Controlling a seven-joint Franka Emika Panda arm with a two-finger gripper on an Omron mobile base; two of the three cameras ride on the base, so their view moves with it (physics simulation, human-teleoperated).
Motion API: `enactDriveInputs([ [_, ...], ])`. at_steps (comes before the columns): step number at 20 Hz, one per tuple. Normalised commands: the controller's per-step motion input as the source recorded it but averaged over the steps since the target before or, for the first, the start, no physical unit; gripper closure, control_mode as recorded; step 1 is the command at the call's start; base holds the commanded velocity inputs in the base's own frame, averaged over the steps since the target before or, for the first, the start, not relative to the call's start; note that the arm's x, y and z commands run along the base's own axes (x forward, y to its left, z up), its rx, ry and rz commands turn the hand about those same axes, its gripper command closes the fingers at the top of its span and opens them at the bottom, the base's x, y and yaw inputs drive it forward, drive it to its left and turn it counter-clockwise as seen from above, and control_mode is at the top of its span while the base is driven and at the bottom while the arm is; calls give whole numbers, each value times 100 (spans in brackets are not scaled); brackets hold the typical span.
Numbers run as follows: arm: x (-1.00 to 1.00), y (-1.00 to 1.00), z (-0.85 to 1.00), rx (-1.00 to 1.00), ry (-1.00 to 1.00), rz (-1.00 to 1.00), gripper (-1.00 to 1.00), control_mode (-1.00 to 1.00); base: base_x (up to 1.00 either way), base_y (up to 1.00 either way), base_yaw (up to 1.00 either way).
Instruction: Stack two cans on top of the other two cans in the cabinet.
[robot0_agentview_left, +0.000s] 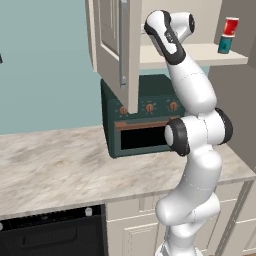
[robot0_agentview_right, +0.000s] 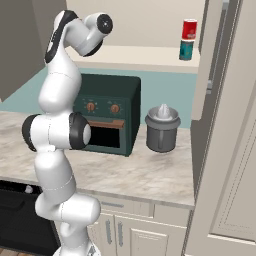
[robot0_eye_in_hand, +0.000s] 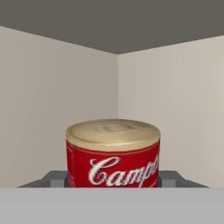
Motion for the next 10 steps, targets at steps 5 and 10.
enactDriveInputs([
  [5, 0, 0, 0, 0, 0, 0, 100, -100, 0, 0, 0],
  [10, 0, 0, 0, 0, 0, 0, -100, -100, 0, 0, 0],
])
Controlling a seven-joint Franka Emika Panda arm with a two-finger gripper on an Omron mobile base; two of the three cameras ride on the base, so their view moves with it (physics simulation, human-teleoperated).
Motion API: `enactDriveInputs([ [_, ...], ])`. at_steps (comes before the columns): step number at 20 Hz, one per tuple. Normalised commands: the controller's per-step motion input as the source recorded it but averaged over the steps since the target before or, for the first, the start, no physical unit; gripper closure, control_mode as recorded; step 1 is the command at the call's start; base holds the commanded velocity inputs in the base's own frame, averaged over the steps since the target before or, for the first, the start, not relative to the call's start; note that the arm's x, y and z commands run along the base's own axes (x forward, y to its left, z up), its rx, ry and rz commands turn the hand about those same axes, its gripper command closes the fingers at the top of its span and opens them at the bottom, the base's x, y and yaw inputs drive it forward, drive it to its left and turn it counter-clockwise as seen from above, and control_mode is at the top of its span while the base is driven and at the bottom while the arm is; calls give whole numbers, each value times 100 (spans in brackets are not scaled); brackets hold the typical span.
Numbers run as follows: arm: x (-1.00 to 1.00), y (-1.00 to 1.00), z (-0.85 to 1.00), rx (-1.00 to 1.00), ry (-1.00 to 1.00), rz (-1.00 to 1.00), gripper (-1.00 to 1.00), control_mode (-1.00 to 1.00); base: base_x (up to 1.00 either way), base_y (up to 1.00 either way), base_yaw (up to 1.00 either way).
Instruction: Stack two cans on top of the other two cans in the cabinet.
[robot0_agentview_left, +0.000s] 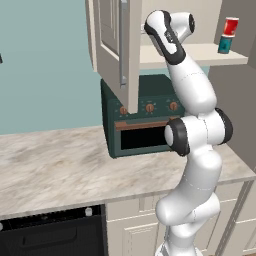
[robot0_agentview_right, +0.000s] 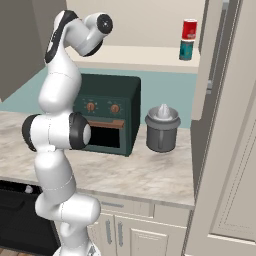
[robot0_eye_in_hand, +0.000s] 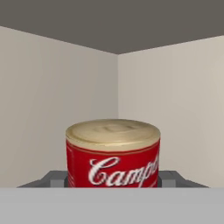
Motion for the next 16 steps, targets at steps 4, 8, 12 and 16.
enactDriveInputs([
  [4, 0, 0, 0, 0, 0, 0, -100, -100, 0, 0, 0],
  [8, 0, 0, 0, 0, 0, 0, -100, -100, 0, 0, 0],
  [12, 0, 0, 0, 0, 0, 0, -100, -100, 0, 0, 0],
  [16, 0, 0, 0, 0, 0, 0, -100, -100, 0, 0, 0],
])
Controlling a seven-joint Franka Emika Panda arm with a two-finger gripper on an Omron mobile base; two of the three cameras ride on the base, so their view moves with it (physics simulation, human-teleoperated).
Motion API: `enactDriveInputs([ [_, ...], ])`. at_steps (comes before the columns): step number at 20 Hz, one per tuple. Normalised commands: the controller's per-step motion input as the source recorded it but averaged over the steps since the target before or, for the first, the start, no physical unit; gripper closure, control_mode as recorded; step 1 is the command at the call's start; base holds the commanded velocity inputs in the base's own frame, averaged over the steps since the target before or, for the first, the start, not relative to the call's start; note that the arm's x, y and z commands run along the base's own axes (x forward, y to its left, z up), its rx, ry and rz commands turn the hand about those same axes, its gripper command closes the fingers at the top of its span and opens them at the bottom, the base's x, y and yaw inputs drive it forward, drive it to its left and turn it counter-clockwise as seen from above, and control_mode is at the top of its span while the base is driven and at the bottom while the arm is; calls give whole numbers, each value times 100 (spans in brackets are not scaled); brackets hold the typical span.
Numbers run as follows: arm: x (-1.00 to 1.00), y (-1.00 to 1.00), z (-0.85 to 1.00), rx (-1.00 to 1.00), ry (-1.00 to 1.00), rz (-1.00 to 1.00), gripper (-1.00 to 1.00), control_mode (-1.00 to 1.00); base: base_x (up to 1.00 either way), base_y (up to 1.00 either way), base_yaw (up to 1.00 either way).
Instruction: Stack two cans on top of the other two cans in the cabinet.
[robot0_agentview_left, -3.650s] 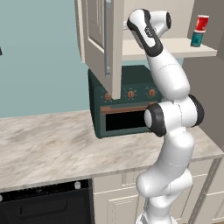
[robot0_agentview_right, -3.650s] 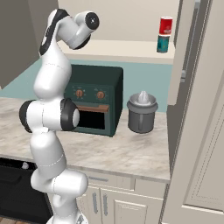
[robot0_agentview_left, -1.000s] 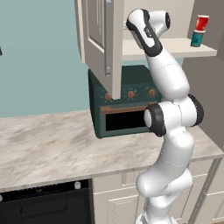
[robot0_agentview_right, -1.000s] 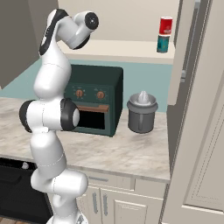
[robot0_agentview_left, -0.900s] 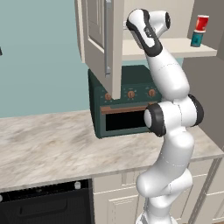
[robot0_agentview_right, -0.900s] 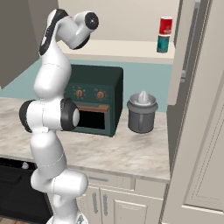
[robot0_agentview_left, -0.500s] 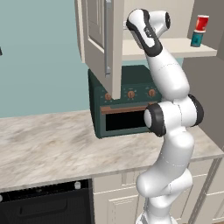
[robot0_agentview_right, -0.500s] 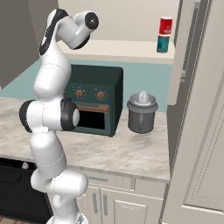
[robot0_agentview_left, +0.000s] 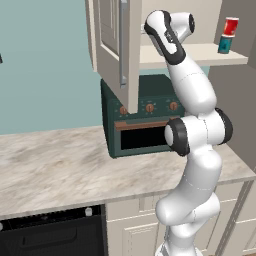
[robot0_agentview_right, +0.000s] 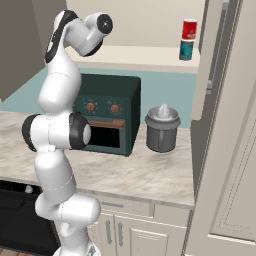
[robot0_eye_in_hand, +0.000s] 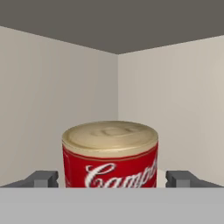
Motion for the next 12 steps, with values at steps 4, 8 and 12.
enactDriveInputs([
  [4, 0, 0, 0, 0, 0, 0, -100, -100, 0, 0, 0],
  [8, -2, 0, 0, 0, 0, 0, -100, -100, 0, 0, 0],
  [12, -21, -9, 0, 0, 0, 0, -100, -100, 0, 0, 0],
])
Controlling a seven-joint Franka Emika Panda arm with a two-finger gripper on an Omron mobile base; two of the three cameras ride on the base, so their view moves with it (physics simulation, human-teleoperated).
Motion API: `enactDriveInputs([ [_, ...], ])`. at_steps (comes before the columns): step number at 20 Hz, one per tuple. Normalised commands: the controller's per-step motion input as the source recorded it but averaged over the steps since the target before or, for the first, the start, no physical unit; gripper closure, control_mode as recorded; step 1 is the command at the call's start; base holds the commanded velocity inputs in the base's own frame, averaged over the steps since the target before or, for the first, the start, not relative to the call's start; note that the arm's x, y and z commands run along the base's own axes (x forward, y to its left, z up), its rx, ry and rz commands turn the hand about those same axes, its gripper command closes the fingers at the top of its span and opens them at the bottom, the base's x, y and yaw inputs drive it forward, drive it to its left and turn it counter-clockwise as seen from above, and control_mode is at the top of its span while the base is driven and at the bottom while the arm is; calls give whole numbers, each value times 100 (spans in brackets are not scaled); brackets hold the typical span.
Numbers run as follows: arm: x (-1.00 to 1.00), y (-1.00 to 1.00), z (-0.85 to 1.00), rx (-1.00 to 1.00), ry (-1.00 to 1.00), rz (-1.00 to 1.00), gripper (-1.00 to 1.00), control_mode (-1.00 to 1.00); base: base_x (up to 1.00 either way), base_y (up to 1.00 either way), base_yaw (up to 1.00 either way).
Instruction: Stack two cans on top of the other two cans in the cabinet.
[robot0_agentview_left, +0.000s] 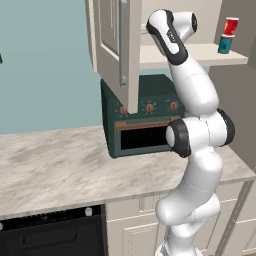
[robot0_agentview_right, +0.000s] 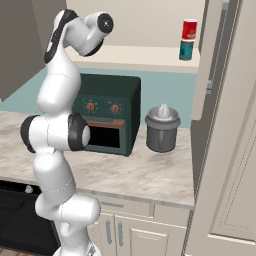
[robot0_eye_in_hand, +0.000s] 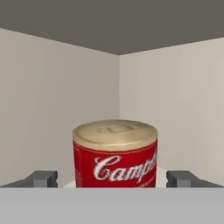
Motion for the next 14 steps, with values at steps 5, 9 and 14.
enactDriveInputs([
  [5, -19, -27, 0, 0, 0, 0, -100, -100, 0, 0, 0],
  [9, -27, -40, 0, 0, 0, 0, -100, -100, 0, 0, 0],
  [14, -54, -33, -1, 0, -3, -5, -100, -100, 0, 0, 0],
])
